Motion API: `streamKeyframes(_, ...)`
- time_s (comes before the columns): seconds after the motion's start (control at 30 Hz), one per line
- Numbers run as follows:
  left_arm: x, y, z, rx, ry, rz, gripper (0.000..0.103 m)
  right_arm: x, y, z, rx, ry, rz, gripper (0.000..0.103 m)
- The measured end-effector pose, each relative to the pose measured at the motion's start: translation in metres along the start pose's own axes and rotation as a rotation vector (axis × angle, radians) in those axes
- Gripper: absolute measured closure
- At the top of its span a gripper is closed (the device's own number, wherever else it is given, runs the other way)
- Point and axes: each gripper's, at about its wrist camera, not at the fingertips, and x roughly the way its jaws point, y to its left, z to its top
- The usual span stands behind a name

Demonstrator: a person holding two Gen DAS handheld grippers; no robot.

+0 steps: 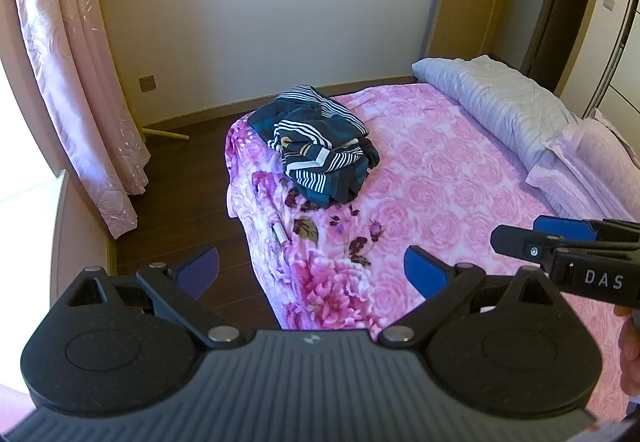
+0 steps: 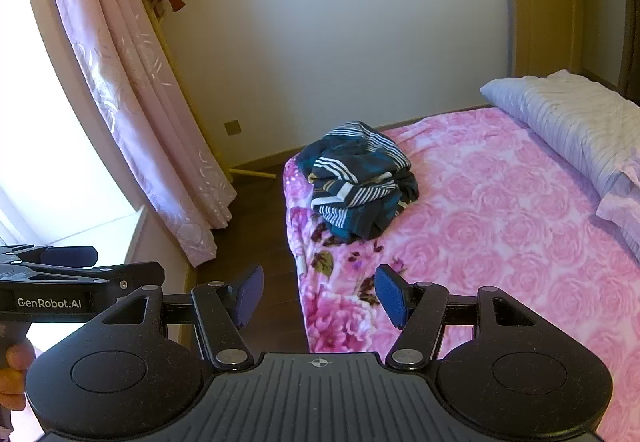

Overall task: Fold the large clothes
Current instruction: 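Move both grippers toward the crumpled striped sweater on the bed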

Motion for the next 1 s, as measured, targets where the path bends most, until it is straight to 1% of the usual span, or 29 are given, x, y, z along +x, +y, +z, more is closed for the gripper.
streamKeyframes(0.1,0.001,-0.001,0.001,0.002,0.001,0.0,0.005,0.002,0.0,0.002,0.003,0.001,-0.003,0.044)
streamKeyframes(0.6,0.011,-0.019,0.013,0.012,0.007,0.003,0.005,0.001,-0.025,0.007,0.021,-0.008,-0.004,0.044)
streamKeyframes(0.83,0.016,-0.029,0.024,0.018,-0.001,0.0,0.005,-0.002,-0.034,0.011,0.027,-0.019,-0.01,0.044)
streamKeyframes(1.0,0.017,-0.029,0.028,0.016,0.0,0.003,0.005,-0.001,-0.035,0.012,0.034,-0.016,-0.013,0.044)
